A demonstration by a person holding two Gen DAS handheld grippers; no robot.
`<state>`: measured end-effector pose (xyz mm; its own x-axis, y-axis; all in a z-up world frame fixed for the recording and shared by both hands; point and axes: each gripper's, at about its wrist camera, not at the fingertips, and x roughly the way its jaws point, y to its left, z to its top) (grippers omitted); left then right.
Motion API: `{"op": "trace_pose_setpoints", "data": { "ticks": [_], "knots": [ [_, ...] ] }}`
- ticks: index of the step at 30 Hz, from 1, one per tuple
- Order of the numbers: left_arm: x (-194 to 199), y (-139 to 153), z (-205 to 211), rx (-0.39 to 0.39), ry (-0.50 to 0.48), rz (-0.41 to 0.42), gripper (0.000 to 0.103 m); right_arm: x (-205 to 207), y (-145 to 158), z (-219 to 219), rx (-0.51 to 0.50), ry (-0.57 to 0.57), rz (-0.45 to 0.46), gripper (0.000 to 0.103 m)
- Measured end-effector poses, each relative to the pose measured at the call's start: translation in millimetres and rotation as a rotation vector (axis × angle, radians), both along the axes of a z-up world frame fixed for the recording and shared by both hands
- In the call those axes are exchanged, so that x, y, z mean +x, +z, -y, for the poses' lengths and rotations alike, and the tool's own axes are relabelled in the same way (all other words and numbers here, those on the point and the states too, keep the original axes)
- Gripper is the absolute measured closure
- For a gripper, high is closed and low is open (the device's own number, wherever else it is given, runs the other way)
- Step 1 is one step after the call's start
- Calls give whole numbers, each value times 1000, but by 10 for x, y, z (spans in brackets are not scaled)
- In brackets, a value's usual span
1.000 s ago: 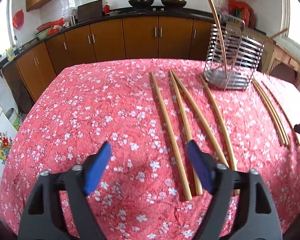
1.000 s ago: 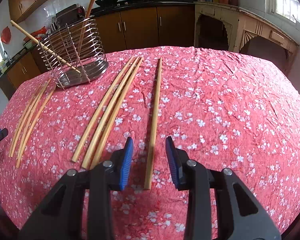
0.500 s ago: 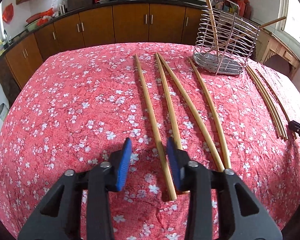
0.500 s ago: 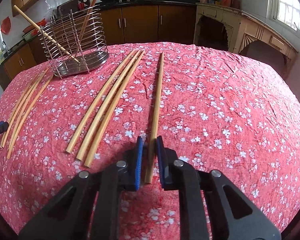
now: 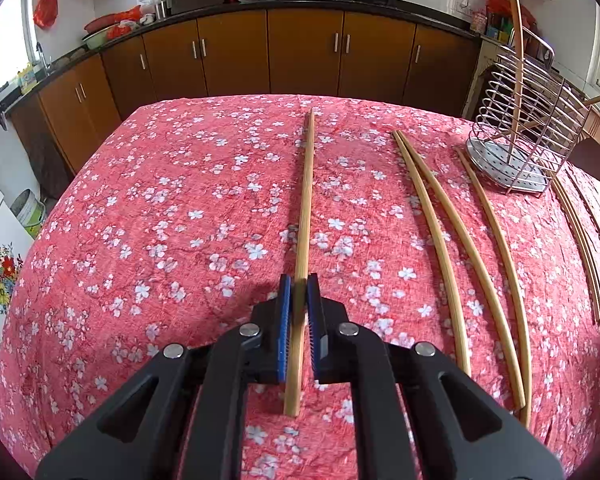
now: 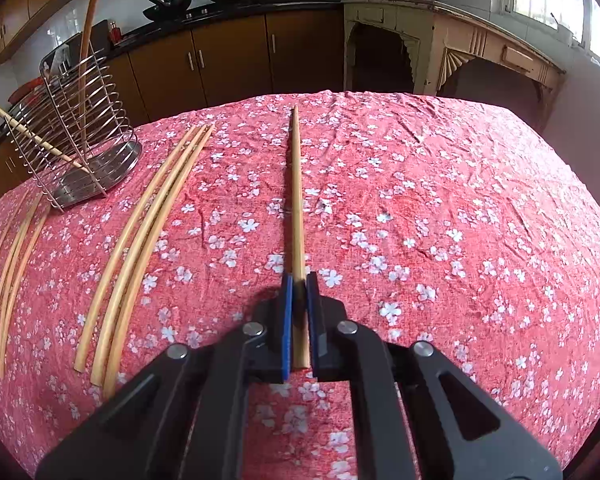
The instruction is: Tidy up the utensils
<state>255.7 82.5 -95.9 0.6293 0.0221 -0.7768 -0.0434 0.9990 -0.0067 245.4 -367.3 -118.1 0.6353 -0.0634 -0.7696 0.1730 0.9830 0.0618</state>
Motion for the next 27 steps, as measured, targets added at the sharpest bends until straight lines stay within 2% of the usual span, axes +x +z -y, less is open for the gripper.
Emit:
{"op": "trace_pose_setpoints", "data": {
  "ticks": [1,3,6,8,10,16,23,27],
  "knots": [
    [-36,2,-3,1,-8,1,61,-28,0,22,13,-1,0,94],
    [-106,3,1,31,11,5,21,-66,-2,31,21,4,-1,93],
    [-209,36,-18,21,-10,28,21,-141,-8,16,25,13,-2,92],
    [-232,4,-22,27,-24,7,24,-171,-5,5,18,17,-4,92],
    [-228,-45,-34,13,-32,-23,35,-178,0,-14,17,18,-6,92],
    [-245,-29,-13,10,-57,-6,59,-196,8,-53,0,21,-6,92],
    [-367,-20,61,16,-62,-4,67,-272,11,-106,-14,26,-2,92],
    [-439,-9,103,16,-61,-1,90,-282,10,-88,-7,23,-1,94]
  ]
}}
